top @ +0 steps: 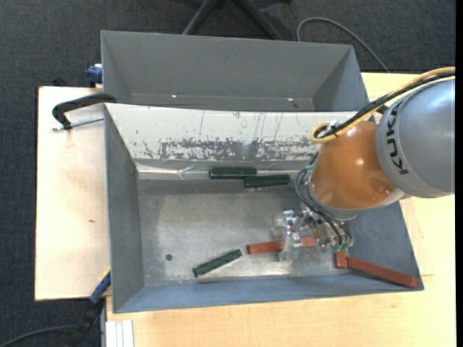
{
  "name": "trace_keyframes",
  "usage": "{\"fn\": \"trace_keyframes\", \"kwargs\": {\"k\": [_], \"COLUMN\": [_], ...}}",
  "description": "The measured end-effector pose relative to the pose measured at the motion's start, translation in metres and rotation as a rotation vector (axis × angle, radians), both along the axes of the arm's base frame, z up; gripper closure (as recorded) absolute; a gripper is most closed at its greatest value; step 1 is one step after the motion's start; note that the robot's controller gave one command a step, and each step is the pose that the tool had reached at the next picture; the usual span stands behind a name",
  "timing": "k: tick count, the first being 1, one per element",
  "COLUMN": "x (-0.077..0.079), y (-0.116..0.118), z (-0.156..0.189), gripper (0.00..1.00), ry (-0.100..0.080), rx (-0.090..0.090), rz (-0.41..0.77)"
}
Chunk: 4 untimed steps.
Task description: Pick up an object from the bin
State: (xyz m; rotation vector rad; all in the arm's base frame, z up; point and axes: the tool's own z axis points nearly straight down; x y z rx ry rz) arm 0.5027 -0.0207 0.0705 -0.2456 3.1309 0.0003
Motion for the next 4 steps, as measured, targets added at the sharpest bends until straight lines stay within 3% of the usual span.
{"fn": "trace_keyframes", "kwargs": {"k": [2, 3, 4], "x": [0.0000, 0.0001, 0.0000], "y": [0.0000, 0.0000, 0.0000], "z": [0.0000, 0.0001, 0.0000], "gripper": [1.00, 0.00, 1.00], "ry": [0.000, 0.000, 0.000], "rx": [0.000, 0.000, 0.000], "rz": [0.000, 0.000, 0.000]}}
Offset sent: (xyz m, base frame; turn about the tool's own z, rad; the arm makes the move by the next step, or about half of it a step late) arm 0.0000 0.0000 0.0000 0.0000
